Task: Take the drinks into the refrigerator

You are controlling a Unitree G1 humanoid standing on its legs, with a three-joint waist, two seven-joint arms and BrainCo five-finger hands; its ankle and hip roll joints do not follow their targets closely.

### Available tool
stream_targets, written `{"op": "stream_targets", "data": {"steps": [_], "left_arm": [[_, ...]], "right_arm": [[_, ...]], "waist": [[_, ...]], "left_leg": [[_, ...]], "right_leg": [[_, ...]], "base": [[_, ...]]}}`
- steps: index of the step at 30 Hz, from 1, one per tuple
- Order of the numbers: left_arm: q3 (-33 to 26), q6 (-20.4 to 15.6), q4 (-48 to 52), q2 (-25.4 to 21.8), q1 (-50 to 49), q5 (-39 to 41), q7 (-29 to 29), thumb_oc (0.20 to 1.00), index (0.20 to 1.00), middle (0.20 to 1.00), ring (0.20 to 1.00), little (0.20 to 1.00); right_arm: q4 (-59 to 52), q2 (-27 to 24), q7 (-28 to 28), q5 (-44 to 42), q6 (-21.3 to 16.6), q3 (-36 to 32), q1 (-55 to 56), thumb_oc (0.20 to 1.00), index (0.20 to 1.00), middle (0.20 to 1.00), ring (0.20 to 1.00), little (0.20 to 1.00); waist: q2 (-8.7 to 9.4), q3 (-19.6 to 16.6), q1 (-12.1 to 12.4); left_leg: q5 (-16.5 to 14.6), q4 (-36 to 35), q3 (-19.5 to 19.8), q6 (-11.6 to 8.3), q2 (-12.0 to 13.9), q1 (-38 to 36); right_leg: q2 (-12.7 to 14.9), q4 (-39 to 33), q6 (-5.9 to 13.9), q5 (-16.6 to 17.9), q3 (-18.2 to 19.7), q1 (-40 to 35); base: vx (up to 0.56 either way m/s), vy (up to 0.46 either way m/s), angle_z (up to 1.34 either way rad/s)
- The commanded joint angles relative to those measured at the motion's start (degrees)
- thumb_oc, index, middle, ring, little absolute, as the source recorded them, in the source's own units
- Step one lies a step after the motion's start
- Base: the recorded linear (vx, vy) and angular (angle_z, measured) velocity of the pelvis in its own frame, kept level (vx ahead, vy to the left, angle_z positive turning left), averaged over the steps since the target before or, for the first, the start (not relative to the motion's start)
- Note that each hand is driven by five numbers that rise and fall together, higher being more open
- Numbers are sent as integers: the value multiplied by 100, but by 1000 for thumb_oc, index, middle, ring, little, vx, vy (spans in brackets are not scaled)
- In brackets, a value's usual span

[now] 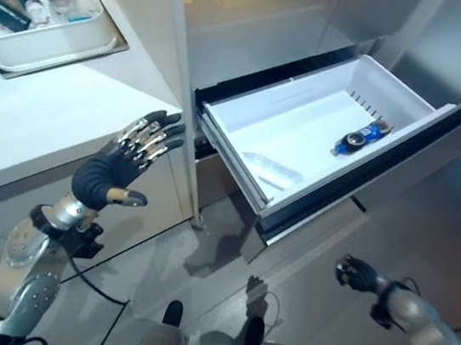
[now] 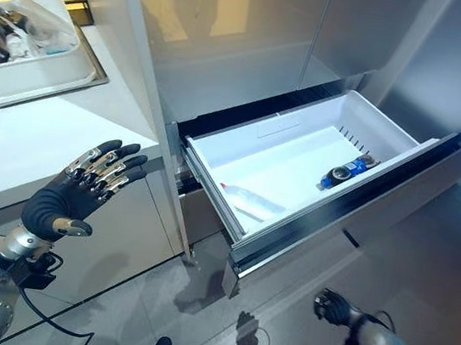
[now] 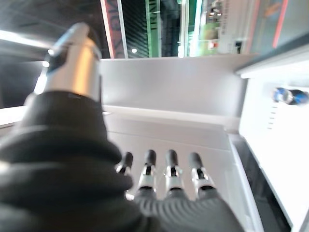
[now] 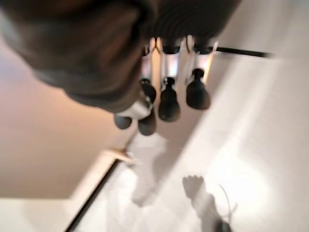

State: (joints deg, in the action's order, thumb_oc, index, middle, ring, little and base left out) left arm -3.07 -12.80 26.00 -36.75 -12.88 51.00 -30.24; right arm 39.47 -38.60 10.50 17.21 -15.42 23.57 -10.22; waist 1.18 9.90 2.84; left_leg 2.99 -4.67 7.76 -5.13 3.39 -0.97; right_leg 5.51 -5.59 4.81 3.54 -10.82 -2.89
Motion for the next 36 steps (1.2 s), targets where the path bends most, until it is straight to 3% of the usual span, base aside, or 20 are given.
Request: {"op": "stream_targets", "data": {"steps": [1, 9, 18, 21, 29, 36], "left_arm": [[101, -229, 485, -357, 268, 544, -288, 1000, 1000, 1000, 1000, 1000], [557, -99, 487, -697, 538, 867, -466, 1000, 1000, 1000, 1000, 1000], [917, 0, 459, -892, 779, 1054, -513, 1000, 1000, 1000, 1000, 1000], [1009, 12, 424, -942, 881, 1105, -519, 1000, 1000, 1000, 1000, 1000], [1326, 13, 287, -889, 1099, 1161, -511, 1000, 1000, 1000, 1000, 1000], [1431, -82, 269, -1027, 1206, 1170, -495, 1000, 1000, 1000, 1000, 1000]], "right_arm": [[456, 50, -425, 183, -218, 416, -1385, 200, 200, 200, 200, 200], [680, 486, -659, 153, -226, 1161, -2817, 200, 200, 200, 200, 200], [687, 849, -741, 98, -209, 1540, -3623, 200, 200, 200, 200, 200], [526, 1181, -716, 50, -221, 1741, -3946, 200, 200, 200, 200, 200], [-207, 1799, -452, 73, -343, 2311, -4476, 200, 200, 200, 200, 200], [-997, 1781, -313, -291, -465, 2429, -4514, 200, 200, 200, 200, 200]], "waist": [[211, 158, 186], [265, 232, 565], [315, 296, 731], [328, 329, 810], [362, 311, 851], [370, 272, 817]], "left_leg": [[-621, 202, 60, 507, -471, -178], [-556, 232, 305, 473, -508, -53], [-523, 249, 385, 471, -524, 26], [-519, 258, 371, 479, -524, 61], [-548, 251, 315, 500, -506, 16], [-606, 272, 223, 522, -523, -48]], "right_leg": [[-135, 438, -88, -676, -312, -91], [-123, 470, -110, -699, -552, -91], [-120, 477, -110, -693, -635, -58], [-125, 483, -109, -679, -610, -20], [-131, 418, -117, -650, -526, -57], [-113, 354, -90, -616, -452, -129]], "base": [[8, -26, 26], [9, -38, 20], [3, -13, 9], [0, 0, 2], [0, 0, 0], [-1, 12, -4]]}}
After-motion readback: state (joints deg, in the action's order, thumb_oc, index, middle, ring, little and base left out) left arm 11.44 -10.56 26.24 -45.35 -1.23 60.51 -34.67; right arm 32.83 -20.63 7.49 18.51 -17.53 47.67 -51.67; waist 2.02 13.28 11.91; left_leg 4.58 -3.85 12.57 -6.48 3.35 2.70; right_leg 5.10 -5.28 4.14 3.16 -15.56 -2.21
